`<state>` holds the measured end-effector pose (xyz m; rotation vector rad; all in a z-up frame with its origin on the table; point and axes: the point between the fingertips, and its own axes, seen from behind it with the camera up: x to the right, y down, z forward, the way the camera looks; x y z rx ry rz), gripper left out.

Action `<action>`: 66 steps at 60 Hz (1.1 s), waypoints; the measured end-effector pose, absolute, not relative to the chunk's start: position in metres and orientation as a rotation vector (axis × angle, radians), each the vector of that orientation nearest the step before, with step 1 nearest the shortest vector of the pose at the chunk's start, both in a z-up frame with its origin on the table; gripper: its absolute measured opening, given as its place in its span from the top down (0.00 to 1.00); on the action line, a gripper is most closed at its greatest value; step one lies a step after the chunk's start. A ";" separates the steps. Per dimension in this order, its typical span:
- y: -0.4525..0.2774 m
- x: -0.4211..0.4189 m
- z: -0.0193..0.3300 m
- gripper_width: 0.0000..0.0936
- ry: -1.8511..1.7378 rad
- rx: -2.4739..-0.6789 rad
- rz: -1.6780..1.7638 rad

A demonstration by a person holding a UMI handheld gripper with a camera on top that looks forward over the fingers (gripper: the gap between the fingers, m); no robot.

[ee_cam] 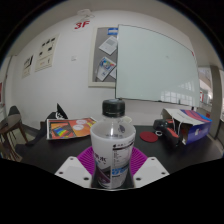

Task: Pour water

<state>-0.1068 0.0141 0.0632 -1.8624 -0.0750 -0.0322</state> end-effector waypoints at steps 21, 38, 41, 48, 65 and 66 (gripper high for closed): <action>0.035 -0.204 0.180 0.58 -0.051 -1.715 0.382; 0.113 -0.241 0.313 0.59 0.479 -1.343 1.433; 0.124 -0.237 0.320 0.59 0.604 -1.252 1.597; 0.165 -0.200 0.297 0.59 0.901 -1.053 1.881; 0.215 -0.162 0.210 0.59 1.347 -0.836 2.083; 0.215 -0.161 0.209 0.58 1.347 -0.834 2.086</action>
